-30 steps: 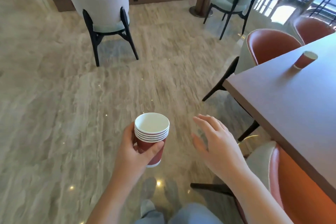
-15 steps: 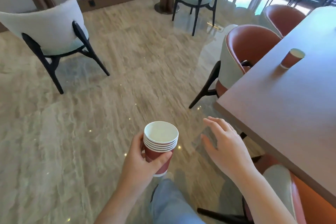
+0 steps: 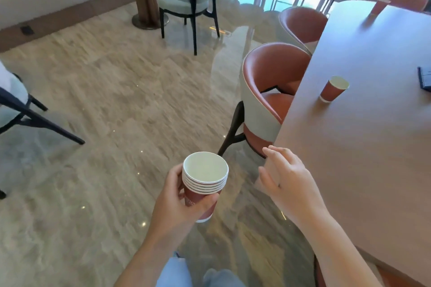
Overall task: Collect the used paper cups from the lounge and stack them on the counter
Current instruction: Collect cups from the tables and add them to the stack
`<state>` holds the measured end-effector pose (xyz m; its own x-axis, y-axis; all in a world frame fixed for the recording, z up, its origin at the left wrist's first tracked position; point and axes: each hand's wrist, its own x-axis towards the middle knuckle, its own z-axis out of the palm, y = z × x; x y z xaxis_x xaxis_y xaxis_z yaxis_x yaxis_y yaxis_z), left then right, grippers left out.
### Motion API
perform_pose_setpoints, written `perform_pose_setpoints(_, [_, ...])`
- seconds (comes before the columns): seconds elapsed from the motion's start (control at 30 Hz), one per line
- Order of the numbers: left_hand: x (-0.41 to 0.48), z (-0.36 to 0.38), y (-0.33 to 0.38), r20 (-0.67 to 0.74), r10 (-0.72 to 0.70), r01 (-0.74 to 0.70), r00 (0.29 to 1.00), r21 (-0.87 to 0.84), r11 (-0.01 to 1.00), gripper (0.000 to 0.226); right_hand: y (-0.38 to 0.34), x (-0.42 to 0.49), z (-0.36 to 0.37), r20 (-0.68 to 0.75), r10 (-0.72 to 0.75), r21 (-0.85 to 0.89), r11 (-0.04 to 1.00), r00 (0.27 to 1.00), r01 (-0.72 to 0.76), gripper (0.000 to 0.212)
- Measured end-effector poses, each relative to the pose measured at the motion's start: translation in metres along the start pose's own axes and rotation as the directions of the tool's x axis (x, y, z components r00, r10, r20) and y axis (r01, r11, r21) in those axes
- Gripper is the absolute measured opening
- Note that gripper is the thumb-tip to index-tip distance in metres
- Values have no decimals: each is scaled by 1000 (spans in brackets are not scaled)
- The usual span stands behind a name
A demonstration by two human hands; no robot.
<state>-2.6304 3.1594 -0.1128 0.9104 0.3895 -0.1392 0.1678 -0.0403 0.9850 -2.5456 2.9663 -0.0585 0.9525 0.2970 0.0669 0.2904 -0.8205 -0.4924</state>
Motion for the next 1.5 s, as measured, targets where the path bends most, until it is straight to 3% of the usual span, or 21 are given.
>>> perform_pose_setpoints(0.23, [133, -5, 18, 232, 33, -38, 972, 19, 999, 70, -6, 88, 18, -107, 172, -48, 983, 979, -178, 39])
perform_pose_setpoints(0.5, [276, -4, 55, 430, 78, -66, 900, -43, 997, 72, -41, 195, 25, -271, 262, -63, 955, 926, -289, 40])
perform_pose_setpoints(0.67, [326, 17, 55, 530, 67, -51, 845, -45, 998, 74, -28, 219, 33, -261, 382, -65, 909, 886, -411, 41])
perform_pose_setpoints(1.1, [442, 133, 74, 691, 53, -84, 721, 11, 996, 68, 87, 299, 9, -359, 624, 46, 755, 694, -655, 41])
perform_pose_setpoints(1.5, [526, 284, 108, 782, 70, -237, 620, 101, 966, 71, 216, 373, -35, -380, 754, 154, 623, 536, -767, 51])
